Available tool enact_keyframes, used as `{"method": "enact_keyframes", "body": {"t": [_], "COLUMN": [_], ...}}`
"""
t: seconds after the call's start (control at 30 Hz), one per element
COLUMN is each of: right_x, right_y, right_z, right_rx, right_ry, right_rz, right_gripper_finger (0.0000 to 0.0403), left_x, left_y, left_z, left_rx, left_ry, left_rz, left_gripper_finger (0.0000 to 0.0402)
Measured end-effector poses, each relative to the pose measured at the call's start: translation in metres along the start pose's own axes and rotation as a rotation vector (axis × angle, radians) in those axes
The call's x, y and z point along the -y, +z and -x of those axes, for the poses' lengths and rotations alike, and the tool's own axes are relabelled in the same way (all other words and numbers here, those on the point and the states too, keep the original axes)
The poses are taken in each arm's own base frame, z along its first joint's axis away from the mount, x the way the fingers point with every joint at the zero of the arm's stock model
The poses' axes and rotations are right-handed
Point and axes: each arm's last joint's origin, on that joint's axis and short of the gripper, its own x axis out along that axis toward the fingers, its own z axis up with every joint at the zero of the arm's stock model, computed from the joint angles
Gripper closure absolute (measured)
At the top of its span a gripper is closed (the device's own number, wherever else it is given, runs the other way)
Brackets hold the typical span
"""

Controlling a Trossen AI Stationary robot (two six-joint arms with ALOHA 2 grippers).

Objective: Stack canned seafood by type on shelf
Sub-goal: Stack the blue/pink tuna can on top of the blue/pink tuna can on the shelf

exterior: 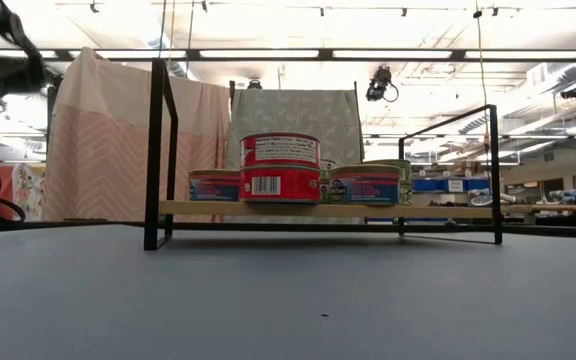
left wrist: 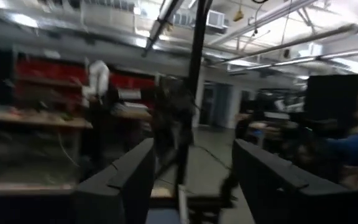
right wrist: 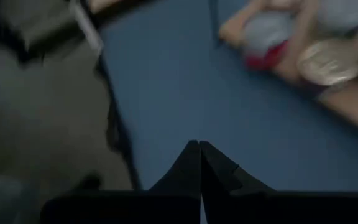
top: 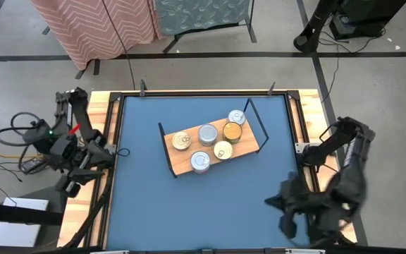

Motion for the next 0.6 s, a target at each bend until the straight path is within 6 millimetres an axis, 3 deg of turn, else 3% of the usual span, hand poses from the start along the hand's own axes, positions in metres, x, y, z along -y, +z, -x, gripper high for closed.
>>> {"method": "enact_keyframes", "body": {"t": [0.2, 0.3, 0.47, 0.6], "right_x": [-0.006, 0.009, 0.042, 0.063], "right_y": [0.013, 0.029, 0.054, 0.076], "right_z": [-0.066, -0.091, -0.113, -0.128], "right_rx": [-0.18, -0.159, -0.172, -0.269], "right_ry": [0.145, 0.1, -0.076, -0.026], "right_rz": [0.172, 0.198, 0.236, 0.265], "right_gripper_finger": [0.0398, 0.0397, 0.0389, 0.0391], "left_x": [0.026, 0.039, 0.059, 0.062], "left_y": [0.037, 0.048, 0.065, 0.081], "left_z": [-0.028, -0.044, -0.062, -0.067], "left_rx": [0.025, -0.01, -0.089, -0.131], "left_ry": [0.075, 0.094, 0.075, 0.031], "left_rz": [-0.197, -0.292, -0.406, -0.408], "left_gripper_finger": [0.0184, 0.0184, 0.0184, 0.0184]}}
